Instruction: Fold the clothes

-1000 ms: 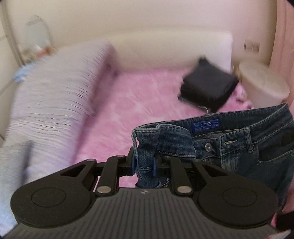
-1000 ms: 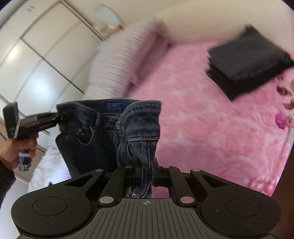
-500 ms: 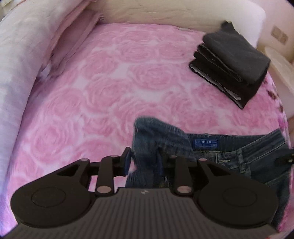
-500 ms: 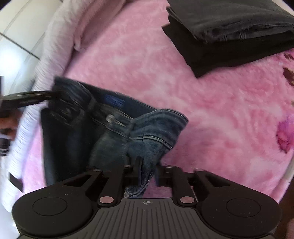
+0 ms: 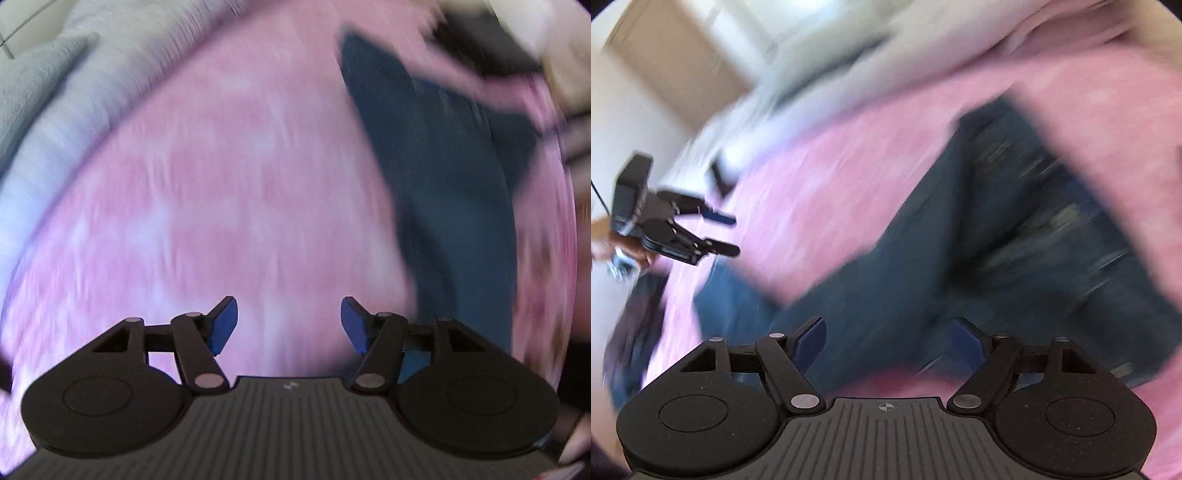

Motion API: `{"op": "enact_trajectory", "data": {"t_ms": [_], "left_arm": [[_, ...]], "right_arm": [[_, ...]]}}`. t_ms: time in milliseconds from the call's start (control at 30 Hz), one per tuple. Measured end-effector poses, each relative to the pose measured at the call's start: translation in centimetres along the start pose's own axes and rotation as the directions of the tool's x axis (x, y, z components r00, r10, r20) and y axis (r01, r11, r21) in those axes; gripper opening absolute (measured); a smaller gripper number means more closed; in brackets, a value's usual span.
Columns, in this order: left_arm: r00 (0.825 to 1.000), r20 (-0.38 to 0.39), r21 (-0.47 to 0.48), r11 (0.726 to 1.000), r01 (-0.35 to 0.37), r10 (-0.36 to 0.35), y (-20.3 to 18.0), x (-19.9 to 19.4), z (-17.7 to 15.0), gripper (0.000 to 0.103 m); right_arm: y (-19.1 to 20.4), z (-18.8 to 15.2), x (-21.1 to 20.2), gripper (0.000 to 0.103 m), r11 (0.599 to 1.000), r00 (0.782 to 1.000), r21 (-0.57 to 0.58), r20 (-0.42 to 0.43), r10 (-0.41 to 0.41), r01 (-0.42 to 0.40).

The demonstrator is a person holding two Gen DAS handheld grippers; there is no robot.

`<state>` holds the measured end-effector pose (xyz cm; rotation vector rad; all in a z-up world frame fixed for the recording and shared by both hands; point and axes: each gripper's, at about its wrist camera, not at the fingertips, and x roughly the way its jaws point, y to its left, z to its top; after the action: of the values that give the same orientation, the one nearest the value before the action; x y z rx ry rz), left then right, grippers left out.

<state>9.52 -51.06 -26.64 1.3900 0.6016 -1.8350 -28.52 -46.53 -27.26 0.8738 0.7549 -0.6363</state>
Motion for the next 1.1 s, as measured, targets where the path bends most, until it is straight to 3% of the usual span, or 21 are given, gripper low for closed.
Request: {"op": "enact_trajectory", "data": {"t_ms": [100, 200, 300, 400, 500, 533, 567, 600, 633, 700, 800, 900, 1033, 1100], "left_arm": [[0.999, -0.036, 0.12, 0.993, 0.0, 0.004, -3.2, -1.0, -6.9, 0.057], [0.999, -0.034, 0.22, 0.975, -0.017, 0.025, -5.8, -1.8, -12.9, 0.058], [0.996, 0.013, 0.364, 0.927, -0.087, 0.089, -8.2, -1.1, -17.6, 0.061], [0.984, 0.08, 0.466, 0.867, -0.176, 0.156, -9.1, 1.0, -20.7, 0.061], [0.97, 0.138, 0.492, 0.835, -0.244, 0.202, -8.2, 3.4, -21.9, 0.055], [0.968, 0.149, 0.487, 0.837, -0.249, 0.202, -7.6, 4.0, -22.0, 0.055], [0.971, 0.155, 0.474, 0.849, -0.233, 0.18, -7.0, 4.2, -21.9, 0.053], [0.975, 0.158, 0.462, 0.861, -0.212, 0.156, -6.4, 4.4, -21.7, 0.042], [0.979, 0.154, 0.456, 0.87, -0.19, 0.133, -6.1, 4.3, -21.7, 0.035], [0.985, 0.147, 0.417, 0.897, -0.145, 0.091, -5.4, 3.2, -21.6, 0.009], [0.986, 0.159, 0.267, 0.96, -0.083, 0.041, -3.2, -0.6, -21.4, 0.001], [0.984, 0.18, 0.111, 0.994, -0.013, -0.007, -1.0, -4.4, -21.1, 0.001], [0.974, 0.218, -0.097, 0.991, 0.087, -0.064, 2.0, -9.5, -20.8, 0.002], [0.968, 0.234, -0.243, 0.958, 0.15, -0.093, 4.2, -11.3, -20.7, 0.002]], "right_arm": [[2.8, -2.6, 4.8, 0.078, 0.999, 0.989, -0.039, -0.15, 0.019, -0.025], [6.2, -5.0, 8.0, 0.078, 0.996, 0.98, -0.078, -0.199, 0.032, -0.049], [9.7, -6.8, 10.4, 0.078, 0.99, 0.977, -0.121, -0.21, 0.039, -0.065], [10.9, -7.6, 13.1, 0.078, 0.999, 0.98, -0.024, -0.196, 0.036, -0.041], [10.1, -7.7, 14.5, 0.077, 0.979, 0.989, 0.204, -0.143, 0.026, 0.004], [9.7, -7.9, 14.7, 0.069, 0.96, 0.992, 0.281, -0.125, 0.022, 0.014], [9.8, -8.0, 14.6, 0.037, 0.946, 0.993, 0.323, -0.119, 0.021, 0.019], [10.0, -8.1, 14.6, 0.024, 0.933, 0.993, 0.36, -0.114, 0.016, 0.026], [10.7, -8.0, 14.3, 0.02, 0.932, 0.993, 0.359, -0.116, -0.011, 0.052], [11.7, -7.3, 13.3, 0.008, 0.932, 0.994, 0.356, -0.111, -0.023, 0.061], [13.4, -4.8, 10.5, 0.004, 0.943, 0.997, 0.33, -0.076, -0.02, 0.044], [15.5, -0.9, 6.4, 0.004, 0.958, 1.0, 0.288, -0.024, 0.004, 0.003], [19.2, 6.0, 3.6, 0.0, 0.972, 0.991, 0.197, 0.073, 0.115, -0.127], [21.4, 10.3, 4.4, 0.0, 0.978, 0.981, 0.109, 0.097, 0.165, -0.176]]}}
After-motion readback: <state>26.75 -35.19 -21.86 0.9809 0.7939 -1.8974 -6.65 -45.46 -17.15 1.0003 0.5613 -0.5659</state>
